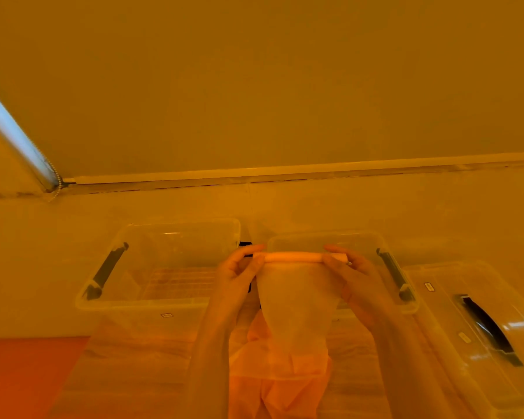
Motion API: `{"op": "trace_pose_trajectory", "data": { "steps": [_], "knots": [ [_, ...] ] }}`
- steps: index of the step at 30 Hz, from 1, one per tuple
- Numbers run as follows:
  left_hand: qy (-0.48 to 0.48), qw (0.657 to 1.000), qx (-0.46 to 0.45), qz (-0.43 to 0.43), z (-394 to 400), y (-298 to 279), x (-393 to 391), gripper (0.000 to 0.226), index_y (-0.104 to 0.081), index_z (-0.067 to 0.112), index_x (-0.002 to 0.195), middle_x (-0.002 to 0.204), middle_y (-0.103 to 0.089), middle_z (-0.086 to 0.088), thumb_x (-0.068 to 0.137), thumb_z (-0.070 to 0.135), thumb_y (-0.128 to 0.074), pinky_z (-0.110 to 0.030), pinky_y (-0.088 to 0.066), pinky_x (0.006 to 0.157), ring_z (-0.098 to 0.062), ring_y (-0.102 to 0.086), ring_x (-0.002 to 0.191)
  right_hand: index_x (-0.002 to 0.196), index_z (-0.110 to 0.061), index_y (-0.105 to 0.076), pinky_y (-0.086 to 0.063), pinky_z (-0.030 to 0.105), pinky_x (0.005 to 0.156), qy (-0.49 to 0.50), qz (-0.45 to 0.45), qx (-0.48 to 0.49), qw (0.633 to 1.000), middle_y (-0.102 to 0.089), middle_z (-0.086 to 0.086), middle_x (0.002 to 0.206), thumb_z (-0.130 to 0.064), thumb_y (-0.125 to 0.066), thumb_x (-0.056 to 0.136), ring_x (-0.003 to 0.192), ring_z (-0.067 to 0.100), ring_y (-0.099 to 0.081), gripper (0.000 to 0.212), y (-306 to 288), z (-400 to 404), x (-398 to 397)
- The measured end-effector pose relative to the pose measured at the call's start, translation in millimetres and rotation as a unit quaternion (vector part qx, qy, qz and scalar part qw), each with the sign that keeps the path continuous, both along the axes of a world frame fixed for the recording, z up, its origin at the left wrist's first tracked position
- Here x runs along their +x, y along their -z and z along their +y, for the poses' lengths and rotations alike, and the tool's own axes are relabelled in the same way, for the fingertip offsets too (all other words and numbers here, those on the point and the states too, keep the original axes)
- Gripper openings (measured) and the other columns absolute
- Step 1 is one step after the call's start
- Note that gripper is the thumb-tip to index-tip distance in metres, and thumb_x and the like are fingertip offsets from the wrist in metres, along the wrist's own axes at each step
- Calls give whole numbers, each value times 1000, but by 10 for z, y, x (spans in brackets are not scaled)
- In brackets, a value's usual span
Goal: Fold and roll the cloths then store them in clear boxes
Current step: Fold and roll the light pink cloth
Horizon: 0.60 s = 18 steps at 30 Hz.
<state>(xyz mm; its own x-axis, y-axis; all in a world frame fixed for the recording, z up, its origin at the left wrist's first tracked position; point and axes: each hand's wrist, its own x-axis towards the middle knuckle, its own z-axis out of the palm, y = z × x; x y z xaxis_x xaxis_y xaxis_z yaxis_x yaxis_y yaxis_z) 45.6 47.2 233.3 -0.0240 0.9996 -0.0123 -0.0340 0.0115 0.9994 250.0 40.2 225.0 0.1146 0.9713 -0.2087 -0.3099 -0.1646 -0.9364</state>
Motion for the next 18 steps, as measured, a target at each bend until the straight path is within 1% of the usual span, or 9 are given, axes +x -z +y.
{"op": "trace_pose_trajectory", "data": {
  "steps": [2,3,5,7,9,12,14,16,18],
  "knots": [
    [18,1000,-7,-7,-1,12,-8,26,-64,22,114,96,-71,0,89,13,-59,-19,-52,64,-10,-68,83,103,-17,-65,-57,26,66,-16,36,-8,999,-73,5,89,-5,-58,88,79,15,-70,20,-9,-7,13],
    [19,1000,-10,-2,2,28,-14,25,-64,22,112,99,-72,-1,89,13,-59,-21,-53,67,-12,-68,87,103,-15,-65,-57,25,67,-25,33,-8,999,-73,6,89,-4,-57,88,79,15,-70,20,-9,-10,23],
    [15,1000,-8,3,-2,46,-23,18,-66,23,103,97,-72,-1,89,14,-59,-23,-55,71,-15,-68,89,103,-12,-65,-56,27,67,-35,26,-4,999,-73,7,87,-4,-55,88,77,16,-70,19,-3,-16,35],
    [13,1000,-2,7,3,63,-14,16,-66,26,100,94,-71,-5,89,17,-59,-26,-55,70,-19,-68,87,102,-12,-65,-57,29,63,-39,27,1,999,-73,6,83,-5,-55,89,72,15,-70,18,-5,-29,39],
    [13,1000,1,11,4,69,-7,16,-64,27,101,95,-69,-9,89,19,-59,-28,-54,66,-21,-67,85,104,-13,-65,-57,29,58,-44,-5,8,999,-73,4,84,-8,-56,89,72,15,-69,18,-2,-38,47],
    [14,1000,-11,-7,-6,65,6,18,-64,23,104,90,-71,-4,91,13,-57,-26,-54,63,-15,-68,79,107,-10,-63,-58,29,65,-44,10,16,999,-71,8,91,-4,-55,89,77,17,-70,20,10,-49,46],
    [11,1000,-19,-3,-9,69,2,20,-66,23,101,92,-69,0,91,9,-56,-31,-54,69,-16,-66,82,105,-9,-63,-57,32,68,-41,24,15,999,-72,9,90,-3,-56,87,78,17,-70,21,21,-38,39],
    [4,1000,-25,-4,-5,74,-2,15,-69,26,94,96,-67,3,90,16,-58,-37,-53,76,-18,-64,90,98,-13,-66,-56,36,71,-31,32,10,999,-72,6,87,-12,-63,80,77,17,-70,18,16,-28,26],
    [-7,1000,-20,2,-5,63,8,10,-69,26,90,99,-66,4,89,24,-59,-37,-52,77,-18,-62,92,91,-18,-69,-56,34,67,-17,29,9,999,-72,5,87,-25,-67,71,76,17,-70,21,21,-18,15]
  ]
}}
